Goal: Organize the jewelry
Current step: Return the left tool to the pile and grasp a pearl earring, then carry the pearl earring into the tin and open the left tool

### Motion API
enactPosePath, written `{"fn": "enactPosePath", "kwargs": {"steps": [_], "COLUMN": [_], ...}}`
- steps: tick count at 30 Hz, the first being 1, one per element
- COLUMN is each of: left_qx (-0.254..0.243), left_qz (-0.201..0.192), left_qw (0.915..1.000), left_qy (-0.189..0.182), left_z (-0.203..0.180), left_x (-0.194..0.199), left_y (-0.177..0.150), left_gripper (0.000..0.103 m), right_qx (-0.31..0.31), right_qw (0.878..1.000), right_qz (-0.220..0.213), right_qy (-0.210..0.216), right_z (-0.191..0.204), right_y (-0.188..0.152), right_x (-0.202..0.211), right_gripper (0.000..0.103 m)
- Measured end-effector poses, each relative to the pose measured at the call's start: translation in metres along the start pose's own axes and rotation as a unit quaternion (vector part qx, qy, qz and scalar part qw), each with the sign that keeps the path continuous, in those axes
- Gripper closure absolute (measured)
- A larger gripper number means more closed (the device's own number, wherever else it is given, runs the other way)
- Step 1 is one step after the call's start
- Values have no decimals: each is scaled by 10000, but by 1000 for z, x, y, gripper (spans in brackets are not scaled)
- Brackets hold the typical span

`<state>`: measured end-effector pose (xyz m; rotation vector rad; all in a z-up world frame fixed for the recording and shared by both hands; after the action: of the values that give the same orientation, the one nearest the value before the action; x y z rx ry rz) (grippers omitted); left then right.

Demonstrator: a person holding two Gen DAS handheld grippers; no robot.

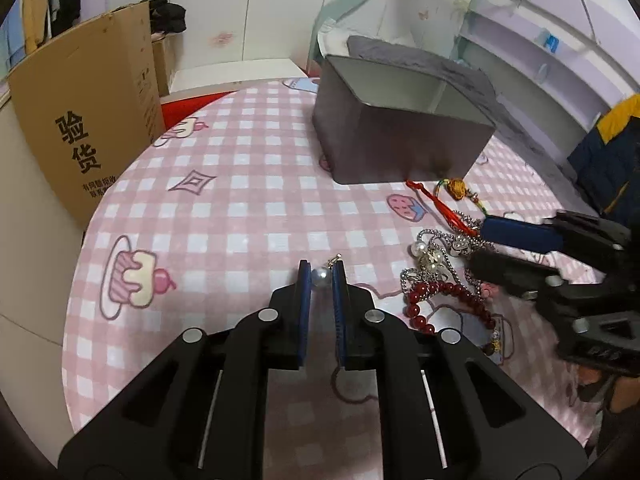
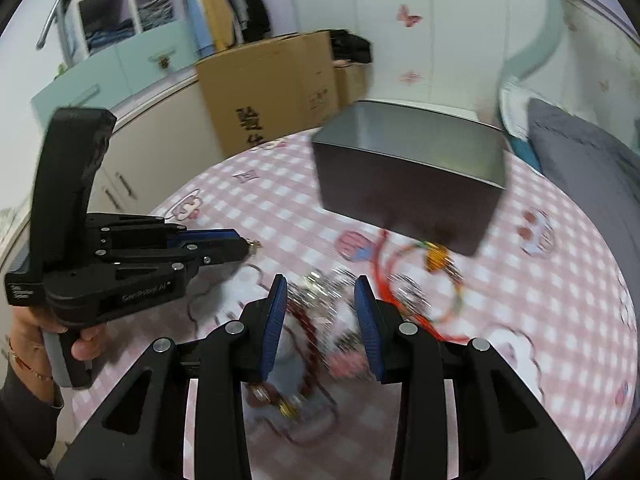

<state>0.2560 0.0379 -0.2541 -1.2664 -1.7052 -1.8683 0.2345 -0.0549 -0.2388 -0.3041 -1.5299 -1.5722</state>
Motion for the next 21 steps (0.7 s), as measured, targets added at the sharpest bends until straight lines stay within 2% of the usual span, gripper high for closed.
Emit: {"fn": "enactPosePath", "kwargs": {"steps": [2,6,14,17,21], "left_qx": [58,135,136,113,72], "left_qz": [-51,-140,-217,-255,-407], "left_qw": [10000,9997,9993,9990,9977], "left_qy": [-34,-150,-289,-349,-529], "left_z": [2,5,1,-1,-8], "left_x": [4,10,14,16,28], "left_y": [0,2,6,10,21], "left_gripper": [92,92,92,92,92], "right_qx": [169,456,707,590,25], "right_qw": [9998,9985,9951,9967,9999], "right_qz": [43,191,424,365,110], "right_qy": [-18,-238,-553,-423,86], "right_z": [8,15,9,7,1], "right_y": [6,10,-1,0,10], "right_x": [-10,-29,-47,-41,-16], "right_gripper": [71,80,94,94,94]}}
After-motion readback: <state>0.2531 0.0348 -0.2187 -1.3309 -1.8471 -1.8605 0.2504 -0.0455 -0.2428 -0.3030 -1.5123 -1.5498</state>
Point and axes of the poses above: each gripper's, at about its wrist camera, not at the fingertips, and x roughly against the way its jaws point, z to its left, y to its top, the point moved 8 cm from there along -x, roughly the way its jaws point, and after that the axes turned 7 degrees about -x, right-handed, at the moved point
